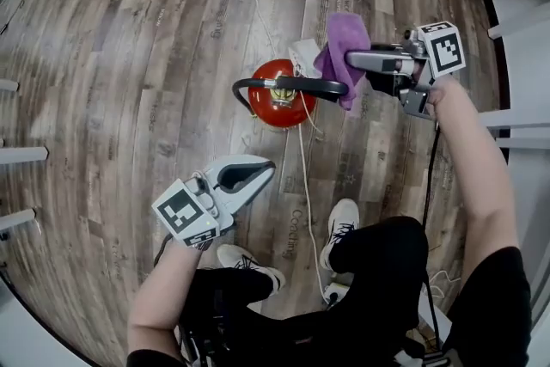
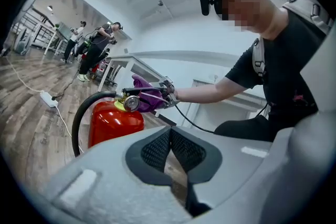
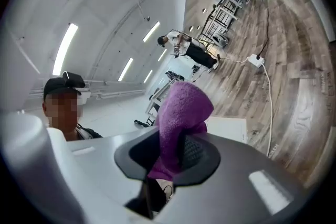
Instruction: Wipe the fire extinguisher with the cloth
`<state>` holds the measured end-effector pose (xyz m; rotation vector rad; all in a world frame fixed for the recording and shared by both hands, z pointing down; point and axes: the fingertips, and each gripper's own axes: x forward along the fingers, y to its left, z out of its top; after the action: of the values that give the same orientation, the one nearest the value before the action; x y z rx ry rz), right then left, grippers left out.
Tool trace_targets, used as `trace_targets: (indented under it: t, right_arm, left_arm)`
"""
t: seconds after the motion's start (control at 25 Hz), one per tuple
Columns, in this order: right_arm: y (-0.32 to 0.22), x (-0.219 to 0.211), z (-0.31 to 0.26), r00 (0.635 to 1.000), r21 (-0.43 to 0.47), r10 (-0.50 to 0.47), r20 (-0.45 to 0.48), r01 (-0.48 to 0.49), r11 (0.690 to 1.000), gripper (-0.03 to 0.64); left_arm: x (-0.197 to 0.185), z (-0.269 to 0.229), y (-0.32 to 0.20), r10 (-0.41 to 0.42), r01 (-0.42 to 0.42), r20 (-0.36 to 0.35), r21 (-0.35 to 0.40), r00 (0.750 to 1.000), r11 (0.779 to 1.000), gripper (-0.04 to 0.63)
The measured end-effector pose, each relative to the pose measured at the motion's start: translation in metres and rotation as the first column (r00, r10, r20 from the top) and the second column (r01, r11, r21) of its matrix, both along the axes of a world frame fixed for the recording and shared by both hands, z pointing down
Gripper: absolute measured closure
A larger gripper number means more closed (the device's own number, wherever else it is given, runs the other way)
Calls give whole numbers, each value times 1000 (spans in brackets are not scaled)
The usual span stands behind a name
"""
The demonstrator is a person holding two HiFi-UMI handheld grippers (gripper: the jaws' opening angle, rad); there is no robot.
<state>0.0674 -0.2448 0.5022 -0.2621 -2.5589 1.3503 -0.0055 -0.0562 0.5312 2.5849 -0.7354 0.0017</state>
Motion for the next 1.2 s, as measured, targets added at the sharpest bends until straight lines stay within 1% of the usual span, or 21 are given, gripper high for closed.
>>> trace_targets:
  t: [0.08,0.16,0.28,0.36,0.48,0.6,0.76,0.88,1.0,1.12,1.2]
  right_arm:
    - [5,-4,17,999,-26,-25,39,26,999,551]
    - [8,-7,33,998,-39,-38,59,41,998,551]
    - [13,-11,54,994,-45,-59,89,64,997,551]
    - [19,-14,65,991,-52,-59,120,65,996,551]
    - [25,-16,80,987,-70,-21,160,32,997,551]
    - [32,-12,102,986,-97,14,167,3,995,551]
    - [49,-13,148,989,-147,36,142,-15,989,551]
    - [52,-14,191,987,-219,103,125,-74,973,552]
    - [58,-13,239,982,-271,163,91,-133,953,552]
    - [67,-11,298,980,-300,198,5,-187,935,552]
    - [74,-9,342,971,-316,217,-103,-239,918,552]
  left_arm:
    - [2,12,-2,8,-10,43,38,999,999,594]
    - [1,17,-9,4,-12,80,93,997,996,594]
    - [2,25,-19,2,-17,113,139,994,990,594]
    - [3,34,-20,-4,-13,122,140,992,990,594]
    - [1,43,-20,-4,-12,122,127,993,992,594]
    - [5,47,-21,5,-18,117,114,993,993,594]
    - [8,52,-21,9,-20,114,97,993,995,594]
    - [7,61,-19,13,-23,126,77,992,997,594]
    - [2,68,-16,-3,-2,113,44,994,999,594]
    - [-5,75,-14,-27,27,100,6,995,1000,594]
    - [-10,81,-11,-36,38,116,-11,993,999,594]
